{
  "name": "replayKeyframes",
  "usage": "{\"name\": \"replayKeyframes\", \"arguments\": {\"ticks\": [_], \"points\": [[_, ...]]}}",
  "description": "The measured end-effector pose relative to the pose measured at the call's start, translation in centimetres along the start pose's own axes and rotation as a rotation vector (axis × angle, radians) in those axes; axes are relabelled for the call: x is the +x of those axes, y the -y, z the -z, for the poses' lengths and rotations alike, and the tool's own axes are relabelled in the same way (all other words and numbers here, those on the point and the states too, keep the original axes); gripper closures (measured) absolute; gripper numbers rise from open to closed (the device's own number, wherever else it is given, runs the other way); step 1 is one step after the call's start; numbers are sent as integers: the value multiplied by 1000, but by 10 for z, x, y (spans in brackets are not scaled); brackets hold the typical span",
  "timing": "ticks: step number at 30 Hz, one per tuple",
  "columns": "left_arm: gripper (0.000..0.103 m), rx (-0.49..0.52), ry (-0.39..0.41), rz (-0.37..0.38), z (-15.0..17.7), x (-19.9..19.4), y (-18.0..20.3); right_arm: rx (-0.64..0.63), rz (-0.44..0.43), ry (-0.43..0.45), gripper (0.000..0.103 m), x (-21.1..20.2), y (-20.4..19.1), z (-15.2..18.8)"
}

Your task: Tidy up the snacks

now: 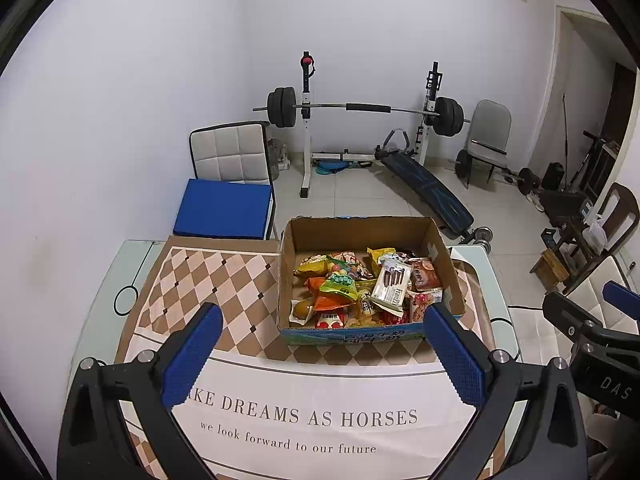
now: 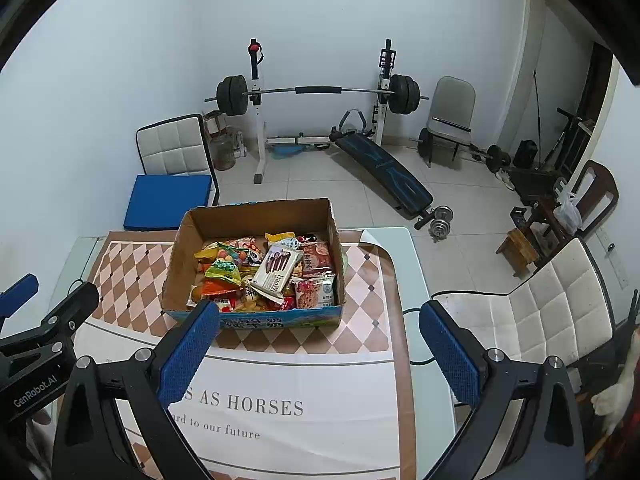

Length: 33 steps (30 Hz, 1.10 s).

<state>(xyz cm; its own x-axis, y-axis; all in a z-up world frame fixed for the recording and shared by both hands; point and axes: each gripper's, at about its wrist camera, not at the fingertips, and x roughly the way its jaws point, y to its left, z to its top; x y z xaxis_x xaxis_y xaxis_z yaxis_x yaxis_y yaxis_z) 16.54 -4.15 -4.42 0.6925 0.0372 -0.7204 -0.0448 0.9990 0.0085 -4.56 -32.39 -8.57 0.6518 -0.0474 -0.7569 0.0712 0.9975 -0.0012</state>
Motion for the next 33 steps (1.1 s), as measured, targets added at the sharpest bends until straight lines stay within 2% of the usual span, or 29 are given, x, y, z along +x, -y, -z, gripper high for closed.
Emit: {"name": "replayKeyframes", "arguments": {"ticks": [33], "points": [[0, -4, 7, 0, -1, -3, 0, 1, -9, 1, 1, 2, -9, 1]]}}
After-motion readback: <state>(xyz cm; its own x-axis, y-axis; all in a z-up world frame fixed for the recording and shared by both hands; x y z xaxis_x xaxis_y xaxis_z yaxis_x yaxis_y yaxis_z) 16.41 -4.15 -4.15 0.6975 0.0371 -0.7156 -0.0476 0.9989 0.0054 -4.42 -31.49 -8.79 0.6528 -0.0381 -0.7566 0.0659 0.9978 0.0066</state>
